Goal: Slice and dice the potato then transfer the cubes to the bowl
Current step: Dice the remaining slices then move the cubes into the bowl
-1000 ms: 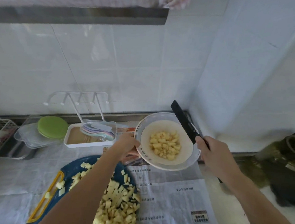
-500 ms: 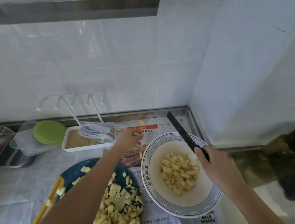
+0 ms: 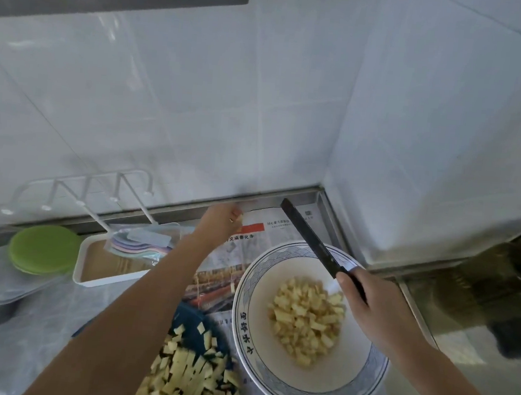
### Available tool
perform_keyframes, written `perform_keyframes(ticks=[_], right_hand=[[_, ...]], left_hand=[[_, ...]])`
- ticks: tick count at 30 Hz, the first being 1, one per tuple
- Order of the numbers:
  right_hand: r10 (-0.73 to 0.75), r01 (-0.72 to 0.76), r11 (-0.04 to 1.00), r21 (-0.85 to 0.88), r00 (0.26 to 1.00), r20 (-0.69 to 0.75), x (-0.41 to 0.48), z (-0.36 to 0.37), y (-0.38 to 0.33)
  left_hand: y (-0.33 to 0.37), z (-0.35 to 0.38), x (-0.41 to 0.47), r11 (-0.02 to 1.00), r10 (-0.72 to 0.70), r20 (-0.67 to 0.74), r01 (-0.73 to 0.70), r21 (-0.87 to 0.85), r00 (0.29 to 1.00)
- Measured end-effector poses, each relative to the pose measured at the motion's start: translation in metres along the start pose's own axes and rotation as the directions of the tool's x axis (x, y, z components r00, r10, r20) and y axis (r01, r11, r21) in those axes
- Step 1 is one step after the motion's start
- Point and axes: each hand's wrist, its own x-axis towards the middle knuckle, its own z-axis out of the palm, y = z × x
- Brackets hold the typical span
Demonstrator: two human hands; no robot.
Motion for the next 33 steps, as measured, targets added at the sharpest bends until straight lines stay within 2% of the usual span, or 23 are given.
perform_keyframes(ticks=[1,3,5,7,8,11,15,19,23,26,30,33], right_hand=[[0.005,-0.005,1.000,0.020,1.000,-0.008,-0.001,0.000,0.000],[0.022,-0.021,0.998,0.059,1.000,-0.020,-0.005,0.000,0.002],[0.027,-0.024,0.996,0.087,0.999,-0.033,-0.011,0.001,0.004],[0.032,-0.028,0.996,0.082,0.998,-0.047,-0.019,0.002,0.004],[0.035,-0.032,0.997,0.072,0.998,-0.048,-0.022,0.003,0.005],[0.030,-0.028,0.998,0.051,0.999,-0.038,-0.033,0.003,0.001],[0.028,-0.026,0.996,0.091,0.999,-0.021,-0.049,0.003,-0.007],[0.008,-0.008,0.990,0.142,1.000,0.000,-0.063,0.004,-0.023],[-0.018,0.004,0.985,0.171,0.996,0.082,-0.082,0.010,-0.041],[-0.062,0.035,0.986,0.165,0.985,0.162,-0.102,0.021,-0.056],[-0.129,0.104,0.990,0.100,0.945,0.301,-0.141,0.046,-0.072],[-0.074,0.067,0.997,0.032,0.921,0.383,-0.174,0.068,-0.077]], left_hand=[[0.009,-0.009,-0.013,0.993,-0.003,-0.019,0.001,-0.117,1.000],[0.030,-0.023,-0.048,0.972,0.071,0.033,-0.062,-0.225,0.997],[0.044,-0.030,-0.085,0.959,0.189,0.140,-0.151,-0.241,0.972],[0.044,-0.030,-0.108,0.964,0.228,0.181,-0.196,-0.179,0.957],[0.039,-0.028,-0.112,0.972,0.206,0.139,-0.187,-0.142,0.969],[0.013,-0.019,-0.112,0.997,0.009,-0.007,-0.009,-0.073,1.000],[-0.007,0.013,-0.119,0.998,-0.036,0.172,0.026,0.062,0.984],[-0.002,0.028,-0.121,0.992,-0.024,0.181,0.000,0.128,0.983],[-0.003,0.025,-0.128,0.990,-0.036,0.225,0.004,0.142,0.974],[-0.010,0.007,-0.153,0.992,-0.120,0.143,0.113,0.057,0.983],[-0.041,-0.013,-0.212,0.986,-0.158,-0.037,0.156,-0.055,0.987],[-0.071,-0.011,-0.250,0.980,-0.191,-0.117,0.183,-0.074,0.975]])
